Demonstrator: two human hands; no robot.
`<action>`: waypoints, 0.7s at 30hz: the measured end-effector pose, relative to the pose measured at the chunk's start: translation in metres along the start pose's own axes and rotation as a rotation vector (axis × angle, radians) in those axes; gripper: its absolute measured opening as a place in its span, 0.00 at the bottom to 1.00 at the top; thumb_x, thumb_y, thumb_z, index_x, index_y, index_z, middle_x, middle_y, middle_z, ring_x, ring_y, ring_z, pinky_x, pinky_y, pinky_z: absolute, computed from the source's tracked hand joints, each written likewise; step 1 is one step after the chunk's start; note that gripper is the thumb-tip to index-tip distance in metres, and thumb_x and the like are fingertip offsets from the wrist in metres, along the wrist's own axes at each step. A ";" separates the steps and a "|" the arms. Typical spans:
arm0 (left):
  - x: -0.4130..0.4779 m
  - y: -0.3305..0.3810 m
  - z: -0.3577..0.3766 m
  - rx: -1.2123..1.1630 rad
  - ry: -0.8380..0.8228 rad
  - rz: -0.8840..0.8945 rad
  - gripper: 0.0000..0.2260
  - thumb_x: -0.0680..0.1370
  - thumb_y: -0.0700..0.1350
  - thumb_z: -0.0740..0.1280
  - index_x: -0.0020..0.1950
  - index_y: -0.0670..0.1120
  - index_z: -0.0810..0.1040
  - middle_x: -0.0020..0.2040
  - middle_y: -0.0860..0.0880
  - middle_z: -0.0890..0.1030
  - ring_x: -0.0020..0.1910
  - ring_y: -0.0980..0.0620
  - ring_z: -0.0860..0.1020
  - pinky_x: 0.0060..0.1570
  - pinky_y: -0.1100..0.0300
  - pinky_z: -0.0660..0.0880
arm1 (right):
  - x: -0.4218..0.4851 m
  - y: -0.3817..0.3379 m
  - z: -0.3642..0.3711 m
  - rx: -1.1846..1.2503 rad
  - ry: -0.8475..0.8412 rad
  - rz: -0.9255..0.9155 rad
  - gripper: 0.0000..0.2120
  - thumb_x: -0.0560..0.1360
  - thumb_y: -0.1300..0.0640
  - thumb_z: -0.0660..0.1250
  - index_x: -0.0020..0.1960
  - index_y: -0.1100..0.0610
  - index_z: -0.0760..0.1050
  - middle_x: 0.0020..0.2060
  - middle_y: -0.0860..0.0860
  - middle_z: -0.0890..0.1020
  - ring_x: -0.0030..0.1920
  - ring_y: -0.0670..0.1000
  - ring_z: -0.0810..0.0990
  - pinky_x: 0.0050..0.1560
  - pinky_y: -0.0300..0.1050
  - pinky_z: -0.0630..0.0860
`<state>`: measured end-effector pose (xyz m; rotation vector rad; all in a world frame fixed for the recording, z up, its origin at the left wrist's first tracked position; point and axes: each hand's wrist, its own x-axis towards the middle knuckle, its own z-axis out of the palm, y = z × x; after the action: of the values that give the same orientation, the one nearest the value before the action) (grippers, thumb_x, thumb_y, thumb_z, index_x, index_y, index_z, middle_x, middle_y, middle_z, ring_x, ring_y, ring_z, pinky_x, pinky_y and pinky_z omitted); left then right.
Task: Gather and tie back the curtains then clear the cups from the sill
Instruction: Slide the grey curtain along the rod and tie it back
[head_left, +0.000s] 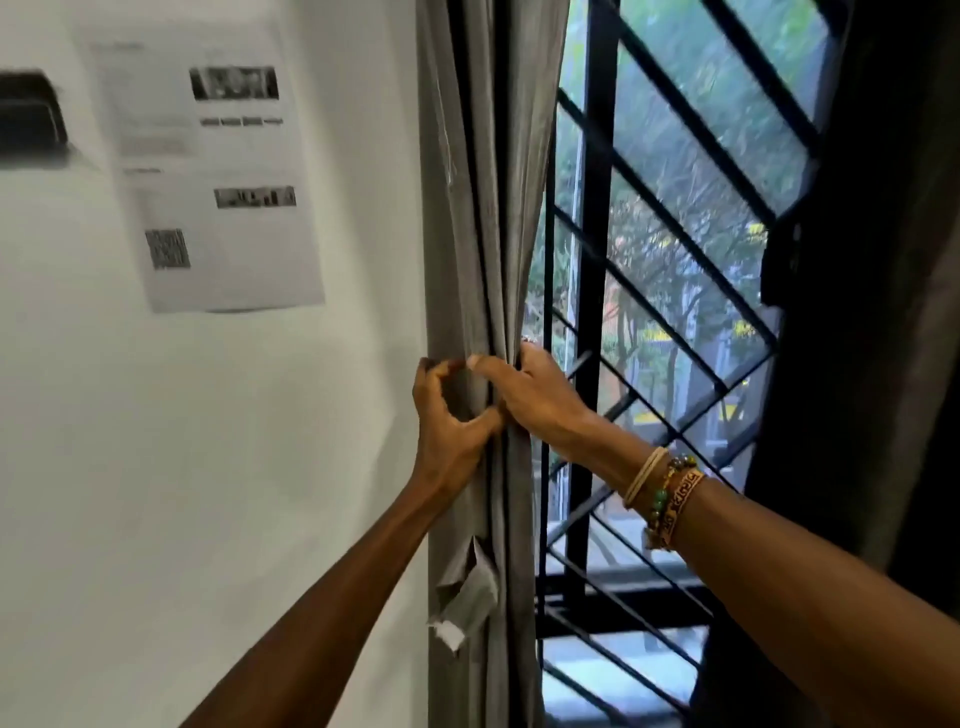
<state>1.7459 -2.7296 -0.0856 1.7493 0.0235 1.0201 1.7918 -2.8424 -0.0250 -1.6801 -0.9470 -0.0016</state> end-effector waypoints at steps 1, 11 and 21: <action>-0.011 -0.005 -0.005 -0.083 -0.014 -0.060 0.42 0.64 0.66 0.73 0.72 0.50 0.64 0.73 0.48 0.67 0.71 0.51 0.69 0.70 0.49 0.69 | -0.006 0.003 0.001 0.024 0.000 -0.005 0.10 0.78 0.49 0.67 0.46 0.56 0.77 0.32 0.46 0.80 0.33 0.46 0.80 0.36 0.42 0.75; -0.118 -0.057 -0.019 -0.021 -0.193 -0.296 0.36 0.68 0.53 0.80 0.72 0.52 0.68 0.64 0.60 0.77 0.62 0.60 0.77 0.56 0.66 0.76 | -0.062 0.056 0.032 -0.008 0.189 -0.024 0.38 0.68 0.47 0.79 0.72 0.55 0.65 0.61 0.51 0.80 0.60 0.48 0.80 0.63 0.48 0.78; -0.125 -0.063 -0.010 0.085 0.013 -0.304 0.15 0.81 0.54 0.62 0.62 0.47 0.77 0.56 0.51 0.81 0.55 0.55 0.79 0.55 0.69 0.75 | -0.086 0.112 0.037 -0.623 0.394 -0.507 0.39 0.76 0.63 0.70 0.80 0.48 0.54 0.78 0.63 0.51 0.79 0.58 0.54 0.74 0.46 0.58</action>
<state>1.6879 -2.7529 -0.2108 1.7502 0.3359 0.8169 1.7822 -2.8645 -0.1689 -1.8374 -1.1018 -1.0195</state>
